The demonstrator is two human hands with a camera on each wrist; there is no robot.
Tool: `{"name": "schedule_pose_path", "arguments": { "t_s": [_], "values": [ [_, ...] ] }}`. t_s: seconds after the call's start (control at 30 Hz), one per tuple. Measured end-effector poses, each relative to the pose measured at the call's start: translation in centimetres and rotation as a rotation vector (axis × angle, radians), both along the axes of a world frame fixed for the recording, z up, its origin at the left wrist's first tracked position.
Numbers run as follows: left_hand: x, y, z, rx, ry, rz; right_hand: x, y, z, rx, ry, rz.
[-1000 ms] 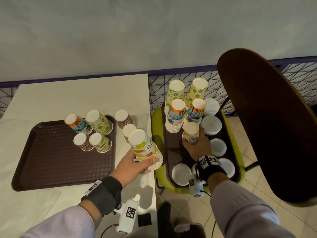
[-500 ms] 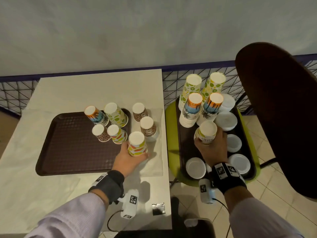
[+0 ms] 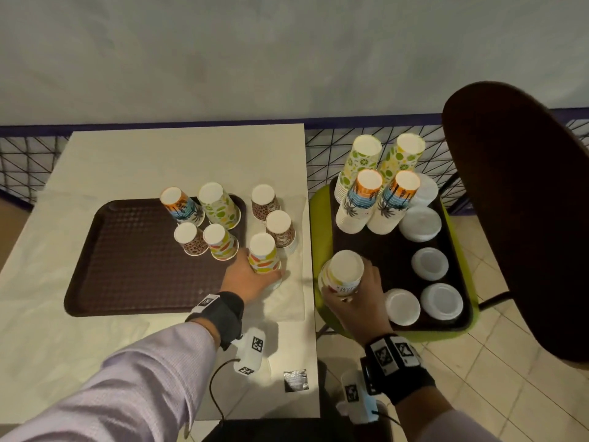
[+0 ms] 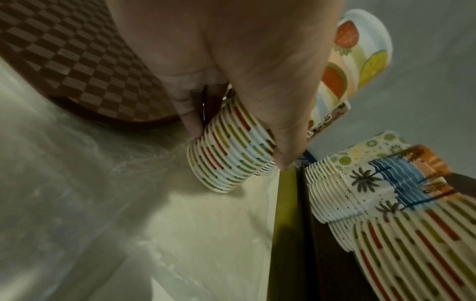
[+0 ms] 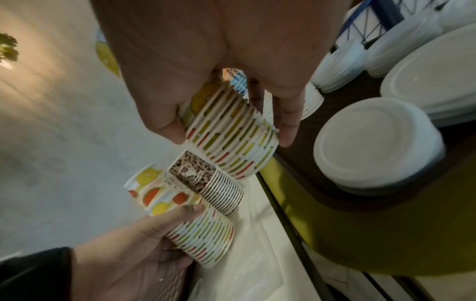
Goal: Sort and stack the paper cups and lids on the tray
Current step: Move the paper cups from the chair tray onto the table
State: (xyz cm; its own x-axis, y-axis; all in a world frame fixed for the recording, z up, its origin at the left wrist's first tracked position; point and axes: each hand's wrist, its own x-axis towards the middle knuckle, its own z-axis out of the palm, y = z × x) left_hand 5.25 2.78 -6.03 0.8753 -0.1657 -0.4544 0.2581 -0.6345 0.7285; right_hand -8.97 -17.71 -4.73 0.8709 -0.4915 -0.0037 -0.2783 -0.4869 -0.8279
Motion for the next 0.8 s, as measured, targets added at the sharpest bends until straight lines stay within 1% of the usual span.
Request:
{"name": "schedule_pose_path", "arguments": {
  "t_s": [0.27, 0.33, 0.5, 0.57, 0.67, 0.73, 0.8],
  "values": [
    [0.4, 0.6, -0.5, 0.038, -0.048, 0.033, 0.8, 1.5, 0.4, 0.022, -0.007, 0.088],
    [0.3, 1.1, -0.2, 0.036, -0.049, 0.024, 1.0, 1.7, 0.8, 0.05, 0.0, 0.112],
    [-1.9, 3.0, 0.8, 0.048, -0.038, 0.118, 1.7, 2.0, 0.6, 0.196, 0.06, 0.166],
    [-3.2, 3.7, 1.0, 0.015, -0.022, 0.047, 2.0, 2.3, 0.2, 0.241, 0.094, 0.194],
    [-5.1, 4.0, 1.6, -0.104, 0.056, -0.158, 2.4, 3.2, 0.3, 0.274, 0.15, 0.233],
    [-5.9, 3.7, 1.7, -0.14, 0.042, -0.258, 2.7, 4.0, 0.1, 0.287, 0.194, 0.261],
    [-6.4, 3.2, 1.9, -0.165, -0.013, -0.287, 2.8, 4.8, -0.4, 0.303, 0.215, 0.303]
  ]
}}
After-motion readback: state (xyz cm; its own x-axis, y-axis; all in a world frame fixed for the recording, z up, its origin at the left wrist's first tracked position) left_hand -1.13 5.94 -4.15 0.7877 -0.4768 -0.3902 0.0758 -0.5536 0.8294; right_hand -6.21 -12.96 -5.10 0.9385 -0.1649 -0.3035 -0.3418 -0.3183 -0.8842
